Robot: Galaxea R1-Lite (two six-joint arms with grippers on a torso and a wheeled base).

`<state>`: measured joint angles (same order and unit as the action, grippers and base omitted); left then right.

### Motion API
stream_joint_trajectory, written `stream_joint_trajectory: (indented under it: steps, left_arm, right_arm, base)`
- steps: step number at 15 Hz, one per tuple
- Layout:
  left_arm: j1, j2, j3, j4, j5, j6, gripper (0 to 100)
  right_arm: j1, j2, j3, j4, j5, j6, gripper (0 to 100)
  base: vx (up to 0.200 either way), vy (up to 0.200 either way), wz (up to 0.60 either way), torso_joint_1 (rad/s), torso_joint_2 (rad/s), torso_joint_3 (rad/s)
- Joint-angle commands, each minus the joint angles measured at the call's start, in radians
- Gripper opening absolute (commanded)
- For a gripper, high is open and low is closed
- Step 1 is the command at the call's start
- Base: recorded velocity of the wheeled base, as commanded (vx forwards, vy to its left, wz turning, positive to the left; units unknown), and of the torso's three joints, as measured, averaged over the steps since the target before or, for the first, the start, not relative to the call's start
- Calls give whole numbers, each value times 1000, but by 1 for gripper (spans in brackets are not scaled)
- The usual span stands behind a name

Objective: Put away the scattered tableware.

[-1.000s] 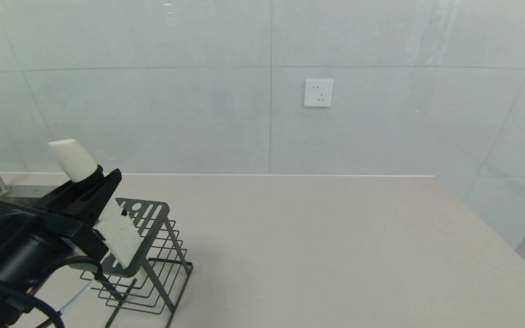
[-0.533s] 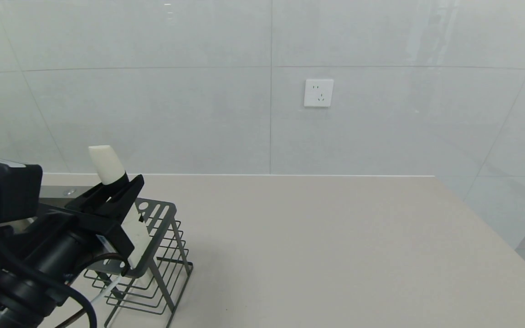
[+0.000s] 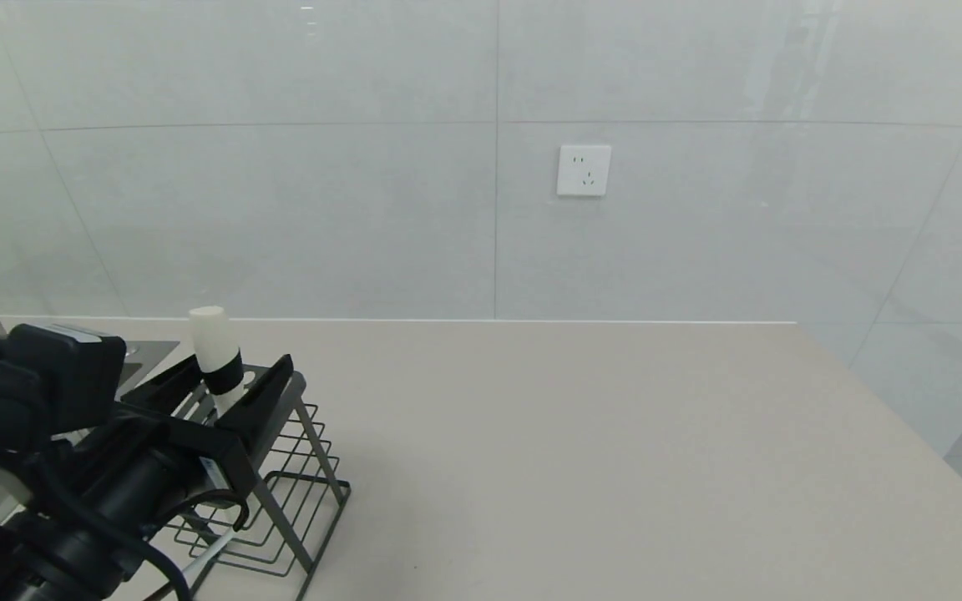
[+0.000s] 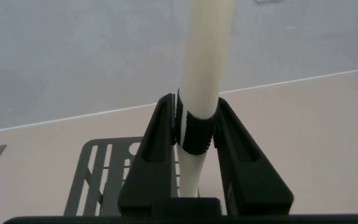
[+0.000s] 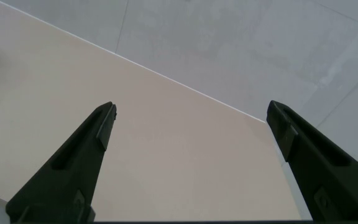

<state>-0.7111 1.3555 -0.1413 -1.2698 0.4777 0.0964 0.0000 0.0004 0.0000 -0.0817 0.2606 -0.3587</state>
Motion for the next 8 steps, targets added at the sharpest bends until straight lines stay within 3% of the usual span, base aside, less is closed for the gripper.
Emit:
stream_joint_trajectory:
  steps: [1, 8]
  left_arm:
    - [1, -1, 2, 0, 1, 0, 100]
    - [38, -62, -4, -19, 1, 16, 100]
  right_arm:
    - [0, 0, 0, 0, 0, 0, 100]
    - [0, 0, 0, -1, 0, 1, 100]
  base:
    - [0, 0, 0, 0, 0, 0]
    - [0, 0, 0, 0, 0, 0]
